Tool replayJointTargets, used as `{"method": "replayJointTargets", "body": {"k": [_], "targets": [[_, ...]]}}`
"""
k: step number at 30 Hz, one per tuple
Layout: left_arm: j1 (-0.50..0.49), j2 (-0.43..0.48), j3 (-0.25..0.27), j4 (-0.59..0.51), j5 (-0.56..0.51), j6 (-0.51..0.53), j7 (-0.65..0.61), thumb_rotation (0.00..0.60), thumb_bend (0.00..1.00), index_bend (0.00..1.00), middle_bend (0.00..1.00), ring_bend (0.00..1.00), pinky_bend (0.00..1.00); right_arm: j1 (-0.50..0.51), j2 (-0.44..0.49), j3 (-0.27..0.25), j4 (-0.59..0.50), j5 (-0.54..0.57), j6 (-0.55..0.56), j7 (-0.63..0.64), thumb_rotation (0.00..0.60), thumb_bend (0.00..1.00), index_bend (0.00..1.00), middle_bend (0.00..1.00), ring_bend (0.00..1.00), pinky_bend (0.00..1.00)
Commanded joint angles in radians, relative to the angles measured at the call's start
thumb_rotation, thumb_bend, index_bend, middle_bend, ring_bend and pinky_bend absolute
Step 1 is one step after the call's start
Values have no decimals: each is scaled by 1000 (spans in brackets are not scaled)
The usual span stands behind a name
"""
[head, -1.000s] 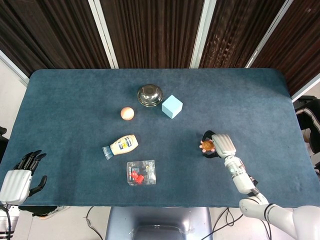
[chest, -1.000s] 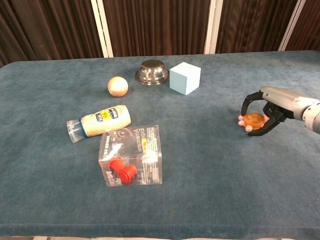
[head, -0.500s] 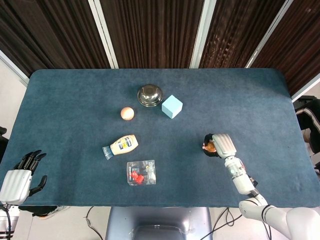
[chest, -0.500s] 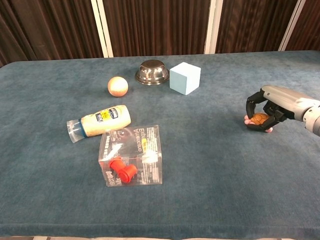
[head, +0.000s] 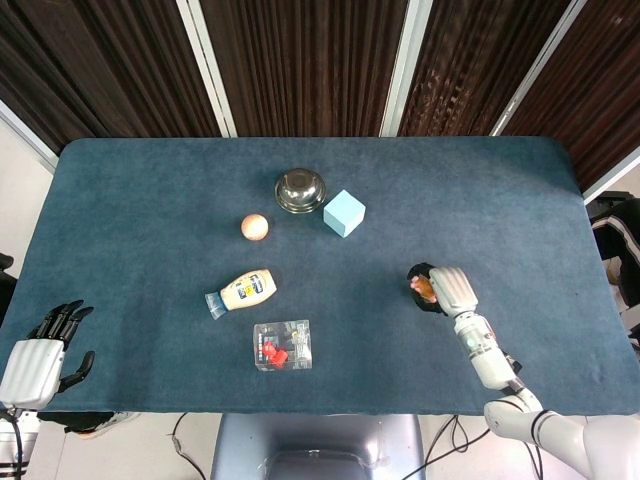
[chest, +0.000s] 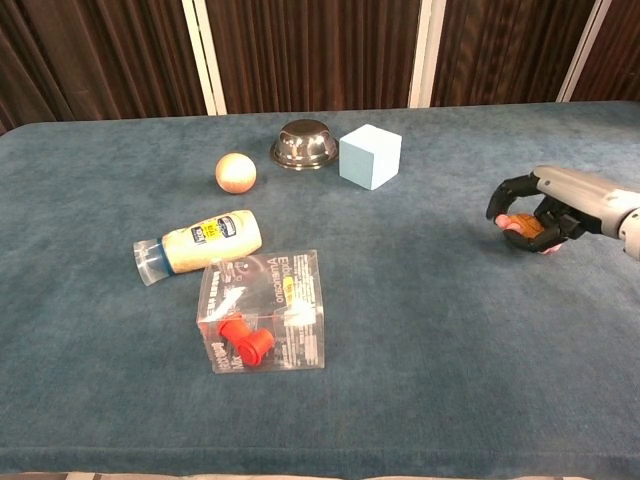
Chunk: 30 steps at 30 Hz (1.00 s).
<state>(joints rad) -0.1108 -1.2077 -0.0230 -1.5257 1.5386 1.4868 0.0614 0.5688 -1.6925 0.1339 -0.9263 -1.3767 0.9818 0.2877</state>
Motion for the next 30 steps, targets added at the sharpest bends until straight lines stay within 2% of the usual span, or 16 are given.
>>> {"method": "replayJointTargets", "body": {"k": [1, 5, 9, 13, 16, 18, 21, 23, 26, 30], "targets": [[0, 0, 0, -1, 0, 0, 1, 600, 385, 181, 119, 120, 374, -11, 37, -3, -40, -11, 22, -1, 600, 194, 223, 281, 862, 839], [0, 1, 0, -2, 0, 0, 3, 600, 385, 181, 120, 120, 374, -31, 98, -6, -110, -24, 58, -1, 600, 76, 64, 217, 821, 797], [0, 1, 0, -4, -2, -2, 5, 600, 385, 181, 120, 120, 374, -68, 197, -16, -222, -33, 103, -21, 600, 49, 1, 192, 752, 768], [1, 3, 0, -9, -2, 1, 11, 600, 384, 180, 119, 120, 374, -139, 321, -17, -404, 15, 160, -100, 600, 49, 103, 192, 589, 758], [3, 5, 0, -14, 3, 10, 14, 600, 384, 180, 120, 120, 374, -211, 396, -28, -521, 39, 259, -221, 600, 49, 188, 221, 534, 748], [5, 6, 0, -17, 5, 15, 16, 600, 384, 181, 119, 120, 374, -262, 435, -50, -576, 32, 330, -293, 600, 48, 227, 232, 439, 685], [6, 7, -1, -20, 5, 16, 22, 600, 386, 181, 119, 120, 374, -331, 461, -77, -610, 5, 430, -335, 600, 48, 241, 232, 327, 578], [6, 8, 0, -24, 5, 14, 25, 600, 385, 181, 119, 120, 375, -366, 465, -94, -599, -12, 471, -338, 600, 49, 247, 229, 263, 460], [5, 10, -1, -27, 5, 13, 29, 600, 385, 181, 119, 121, 375, -386, 479, -101, -606, -6, 470, -328, 600, 46, 218, 189, 153, 312], [6, 10, -2, -28, 5, 16, 28, 600, 384, 181, 119, 120, 375, -384, 495, -104, -615, -7, 441, -346, 600, 46, 162, 143, 99, 302]]}}
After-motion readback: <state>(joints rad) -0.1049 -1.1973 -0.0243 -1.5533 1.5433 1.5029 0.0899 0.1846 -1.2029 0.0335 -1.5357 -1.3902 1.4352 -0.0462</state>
